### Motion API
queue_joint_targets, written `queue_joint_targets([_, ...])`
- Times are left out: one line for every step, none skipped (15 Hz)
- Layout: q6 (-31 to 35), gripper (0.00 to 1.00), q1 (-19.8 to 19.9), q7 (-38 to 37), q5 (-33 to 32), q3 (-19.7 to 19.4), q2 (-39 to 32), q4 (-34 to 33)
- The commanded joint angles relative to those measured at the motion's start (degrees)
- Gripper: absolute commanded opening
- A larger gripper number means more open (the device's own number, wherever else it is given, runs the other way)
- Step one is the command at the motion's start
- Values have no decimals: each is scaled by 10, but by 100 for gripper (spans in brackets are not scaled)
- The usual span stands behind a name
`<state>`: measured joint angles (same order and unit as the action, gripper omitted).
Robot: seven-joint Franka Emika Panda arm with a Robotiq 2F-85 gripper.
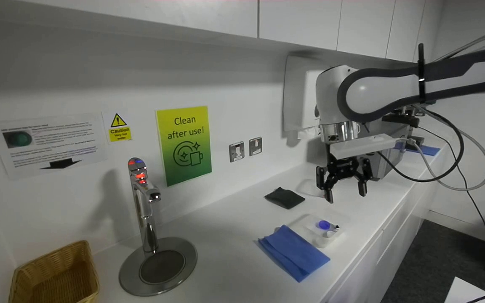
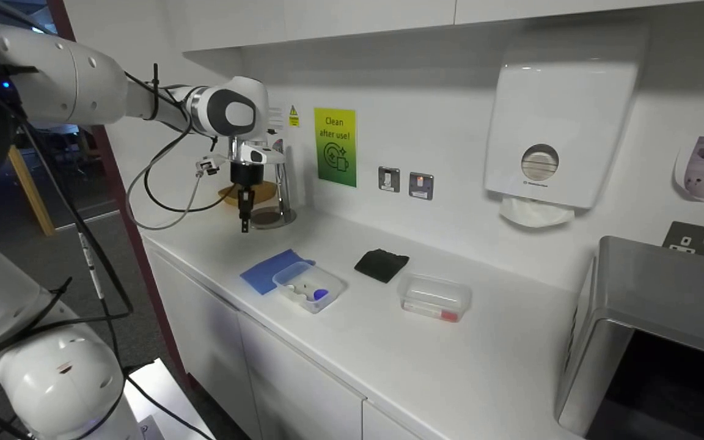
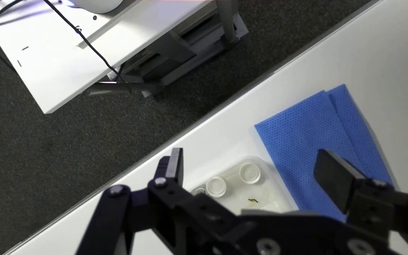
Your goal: Take the blue paper off of the bowl
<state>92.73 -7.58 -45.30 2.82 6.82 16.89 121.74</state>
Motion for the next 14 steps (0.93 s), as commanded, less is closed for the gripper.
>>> queue_joint_targets([-2,100,17,3,3,14,7,3])
queue_joint_targets([-2,100,18,4,3,15,12,6])
queue_joint_targets([-2,100,18,4,3,15,14,8])
queue_joint_targets([-2,100,18,4,3,15,14,9])
queue_joint_targets([-2,100,18,4,3,16,14,10])
queue_joint_targets([-1,100,18,4,3,16,14,10])
queue_joint_targets([-1,100,18,4,3,16,14,10])
queue_joint_targets([-1,100,18,4,3,16,14,11])
queue_joint_targets([-1,100,18,4,3,16,14,11])
queue_joint_targets([-1,100,18,4,3,16,14,11])
queue_joint_targets([-1,100,18,4,3,16,14,11])
queue_joint_targets([-1,100,18,4,3,16,14,11])
queue_joint_targets([-1,100,18,4,3,16,14,11])
queue_joint_targets([-1,100,18,4,3,16,14,11])
